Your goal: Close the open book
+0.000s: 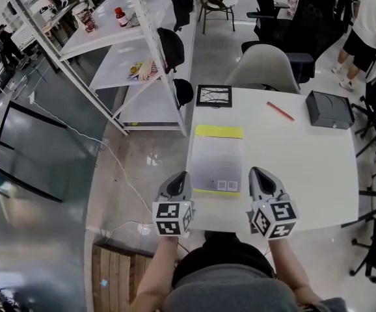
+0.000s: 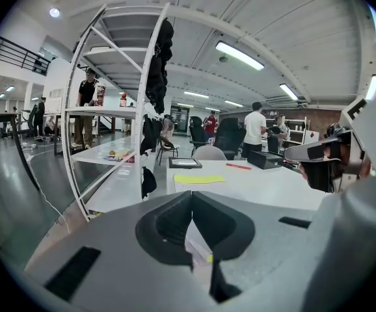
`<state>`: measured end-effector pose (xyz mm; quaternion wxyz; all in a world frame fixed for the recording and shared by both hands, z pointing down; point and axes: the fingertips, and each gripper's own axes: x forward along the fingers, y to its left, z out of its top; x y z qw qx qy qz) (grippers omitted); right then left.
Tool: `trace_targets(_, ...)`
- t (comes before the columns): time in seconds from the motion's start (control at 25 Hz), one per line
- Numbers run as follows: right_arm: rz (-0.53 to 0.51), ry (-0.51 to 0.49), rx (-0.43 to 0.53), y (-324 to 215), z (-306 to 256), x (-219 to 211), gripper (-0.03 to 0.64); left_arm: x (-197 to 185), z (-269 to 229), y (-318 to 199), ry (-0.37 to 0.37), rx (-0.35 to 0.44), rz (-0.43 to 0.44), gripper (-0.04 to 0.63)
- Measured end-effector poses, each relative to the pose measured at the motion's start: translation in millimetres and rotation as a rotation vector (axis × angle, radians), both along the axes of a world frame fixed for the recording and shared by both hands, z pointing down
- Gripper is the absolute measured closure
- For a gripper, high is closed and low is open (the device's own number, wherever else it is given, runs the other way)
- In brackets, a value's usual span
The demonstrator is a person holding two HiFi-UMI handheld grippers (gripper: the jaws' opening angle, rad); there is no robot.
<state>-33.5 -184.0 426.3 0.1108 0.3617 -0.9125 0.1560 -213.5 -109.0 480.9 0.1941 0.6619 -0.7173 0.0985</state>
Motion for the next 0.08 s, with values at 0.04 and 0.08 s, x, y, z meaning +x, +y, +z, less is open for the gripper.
trace_targets(0.04,0.0,0.0,0.001,-0.3,0.1,-0.5,0.614,-0.2,0.2,-0.8,0.0,-0.001,0.001,0.589)
trace_targets(0.08,0.0,0.0,0.001,-0.6,0.4,-0.9,0.614,-0.3,0.5,-1.5,0.0,-0.002,0.001,0.589)
